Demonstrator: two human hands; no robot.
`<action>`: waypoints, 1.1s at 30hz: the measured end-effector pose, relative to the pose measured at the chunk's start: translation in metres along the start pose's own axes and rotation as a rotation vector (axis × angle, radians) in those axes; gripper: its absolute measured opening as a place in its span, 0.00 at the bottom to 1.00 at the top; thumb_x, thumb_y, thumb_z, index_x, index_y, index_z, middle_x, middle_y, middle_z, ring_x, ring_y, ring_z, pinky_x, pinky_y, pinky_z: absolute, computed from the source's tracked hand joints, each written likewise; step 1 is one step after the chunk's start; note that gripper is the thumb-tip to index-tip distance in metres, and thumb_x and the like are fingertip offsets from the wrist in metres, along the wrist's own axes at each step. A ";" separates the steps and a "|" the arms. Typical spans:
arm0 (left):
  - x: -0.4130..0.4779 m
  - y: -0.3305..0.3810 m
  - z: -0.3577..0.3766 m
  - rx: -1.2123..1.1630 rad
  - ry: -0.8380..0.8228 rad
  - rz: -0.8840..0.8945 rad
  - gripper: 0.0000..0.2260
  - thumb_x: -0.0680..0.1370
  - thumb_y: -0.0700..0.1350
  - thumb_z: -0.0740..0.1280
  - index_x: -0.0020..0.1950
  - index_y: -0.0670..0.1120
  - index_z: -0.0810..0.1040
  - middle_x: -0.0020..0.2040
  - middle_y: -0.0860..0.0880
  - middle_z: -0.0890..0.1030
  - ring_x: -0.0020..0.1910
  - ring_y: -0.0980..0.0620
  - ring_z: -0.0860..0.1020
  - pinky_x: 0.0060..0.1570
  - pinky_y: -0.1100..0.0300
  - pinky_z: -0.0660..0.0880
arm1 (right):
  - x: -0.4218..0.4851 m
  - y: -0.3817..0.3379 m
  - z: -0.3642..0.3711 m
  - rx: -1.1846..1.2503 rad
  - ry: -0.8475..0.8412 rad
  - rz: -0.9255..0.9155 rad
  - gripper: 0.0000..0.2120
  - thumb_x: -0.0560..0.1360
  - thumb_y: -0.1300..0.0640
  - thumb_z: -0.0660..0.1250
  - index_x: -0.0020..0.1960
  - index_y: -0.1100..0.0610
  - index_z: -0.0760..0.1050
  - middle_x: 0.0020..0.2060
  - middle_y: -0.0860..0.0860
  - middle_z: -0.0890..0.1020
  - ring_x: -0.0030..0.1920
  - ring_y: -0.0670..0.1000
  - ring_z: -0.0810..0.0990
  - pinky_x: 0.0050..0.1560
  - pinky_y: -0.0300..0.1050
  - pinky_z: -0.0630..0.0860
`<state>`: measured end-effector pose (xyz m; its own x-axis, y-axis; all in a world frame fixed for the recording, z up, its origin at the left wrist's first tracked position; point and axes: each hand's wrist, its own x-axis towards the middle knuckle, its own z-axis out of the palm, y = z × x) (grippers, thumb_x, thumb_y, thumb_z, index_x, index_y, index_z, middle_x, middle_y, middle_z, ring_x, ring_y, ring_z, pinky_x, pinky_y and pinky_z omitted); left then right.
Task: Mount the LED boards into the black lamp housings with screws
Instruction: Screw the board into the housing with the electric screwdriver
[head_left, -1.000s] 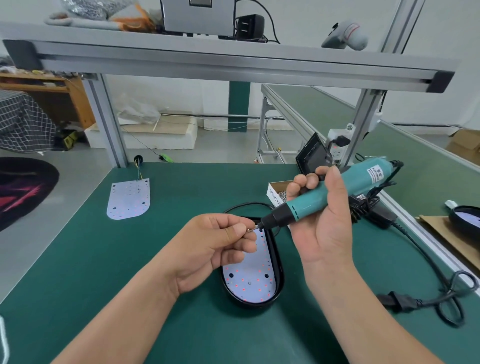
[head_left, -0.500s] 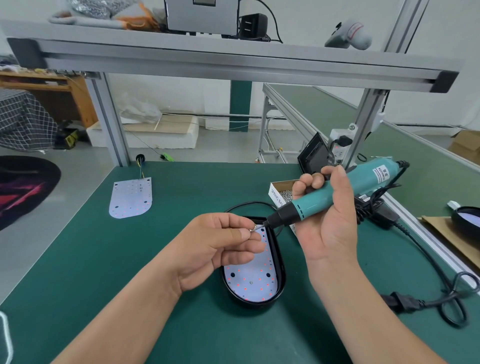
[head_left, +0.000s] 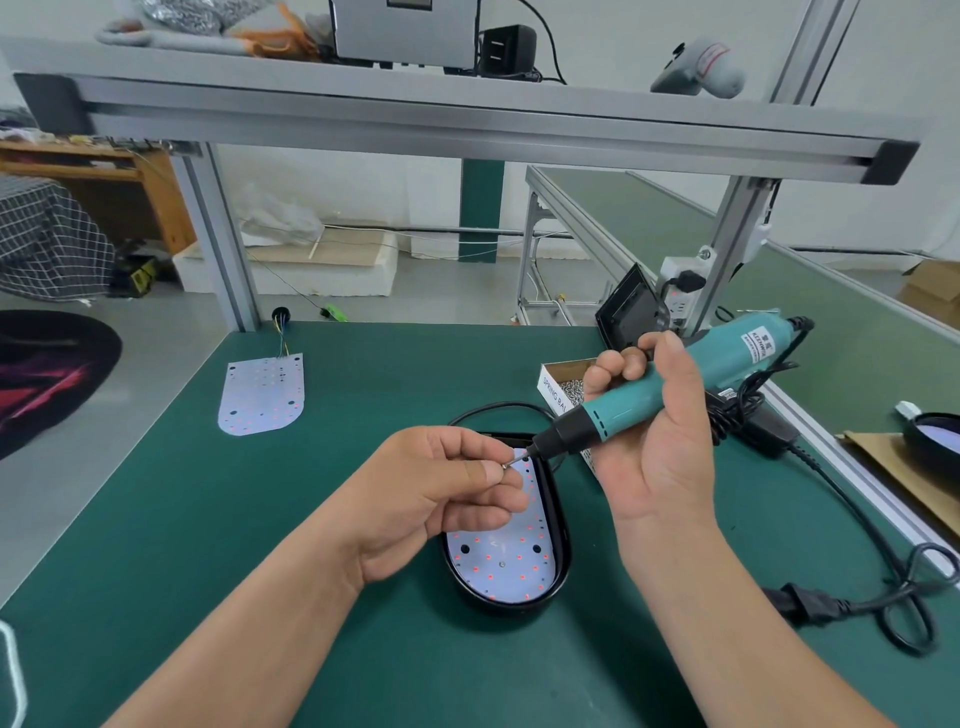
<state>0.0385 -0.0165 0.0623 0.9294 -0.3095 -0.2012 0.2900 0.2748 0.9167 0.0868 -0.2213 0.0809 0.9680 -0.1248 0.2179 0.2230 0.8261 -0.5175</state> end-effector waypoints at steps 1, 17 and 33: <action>0.000 0.000 0.000 0.017 0.009 0.007 0.07 0.81 0.32 0.70 0.58 0.35 0.81 0.50 0.35 0.87 0.45 0.44 0.88 0.41 0.58 0.85 | 0.000 0.000 0.000 -0.010 -0.004 0.004 0.06 0.82 0.55 0.71 0.48 0.57 0.78 0.37 0.50 0.74 0.40 0.50 0.79 0.46 0.44 0.80; -0.001 -0.004 0.004 0.150 0.050 0.071 0.05 0.82 0.33 0.70 0.57 0.36 0.82 0.50 0.37 0.88 0.50 0.40 0.88 0.43 0.58 0.84 | 0.003 -0.003 -0.001 0.006 0.005 -0.030 0.08 0.82 0.53 0.71 0.49 0.57 0.76 0.37 0.51 0.72 0.39 0.50 0.76 0.43 0.43 0.78; -0.001 -0.005 0.004 0.154 0.045 0.072 0.04 0.82 0.32 0.70 0.56 0.37 0.82 0.50 0.37 0.88 0.50 0.40 0.88 0.43 0.58 0.84 | 0.001 0.001 -0.001 0.001 0.001 -0.018 0.08 0.81 0.53 0.71 0.49 0.57 0.77 0.37 0.51 0.72 0.39 0.50 0.77 0.44 0.43 0.78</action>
<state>0.0357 -0.0211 0.0593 0.9569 -0.2516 -0.1453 0.1871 0.1513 0.9706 0.0884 -0.2218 0.0797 0.9639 -0.1399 0.2264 0.2401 0.8241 -0.5131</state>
